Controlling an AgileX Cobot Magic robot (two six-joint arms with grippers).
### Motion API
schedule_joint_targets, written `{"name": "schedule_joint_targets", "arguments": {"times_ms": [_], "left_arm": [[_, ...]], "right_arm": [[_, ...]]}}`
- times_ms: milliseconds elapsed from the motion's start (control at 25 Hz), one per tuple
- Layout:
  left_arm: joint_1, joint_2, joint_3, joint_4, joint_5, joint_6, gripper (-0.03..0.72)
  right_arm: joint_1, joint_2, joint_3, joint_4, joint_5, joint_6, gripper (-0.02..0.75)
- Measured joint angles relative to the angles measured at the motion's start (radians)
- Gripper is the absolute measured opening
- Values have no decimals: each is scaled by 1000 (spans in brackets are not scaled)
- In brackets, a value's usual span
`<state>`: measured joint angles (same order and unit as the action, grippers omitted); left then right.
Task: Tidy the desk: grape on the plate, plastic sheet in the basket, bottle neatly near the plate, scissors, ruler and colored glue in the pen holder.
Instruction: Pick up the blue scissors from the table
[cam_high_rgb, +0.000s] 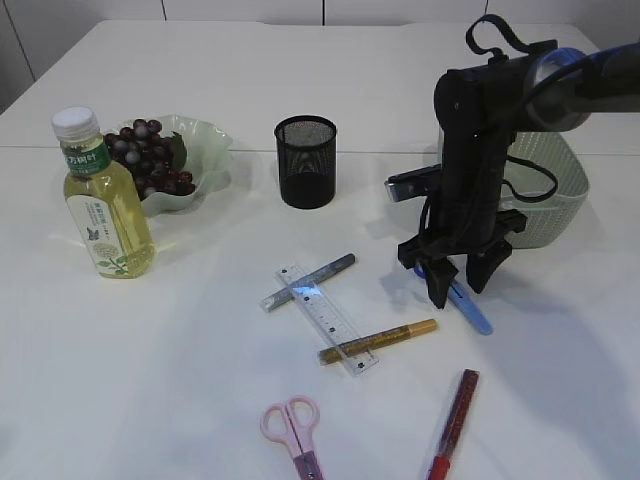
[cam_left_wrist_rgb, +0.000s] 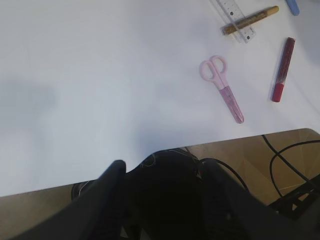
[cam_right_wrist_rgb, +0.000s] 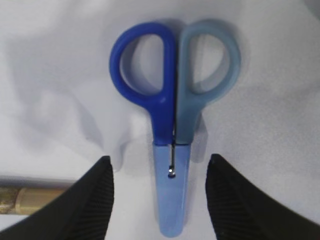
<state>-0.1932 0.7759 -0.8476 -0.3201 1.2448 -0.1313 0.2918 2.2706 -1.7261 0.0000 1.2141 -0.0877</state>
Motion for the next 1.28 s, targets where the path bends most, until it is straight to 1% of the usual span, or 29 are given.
{"name": "schedule_joint_targets", "arguments": {"times_ms": [1280], "left_arm": [[0,0,0,0,0,0,354]], "right_arm": [[0,14,-5,7,0,-9,457]]}}
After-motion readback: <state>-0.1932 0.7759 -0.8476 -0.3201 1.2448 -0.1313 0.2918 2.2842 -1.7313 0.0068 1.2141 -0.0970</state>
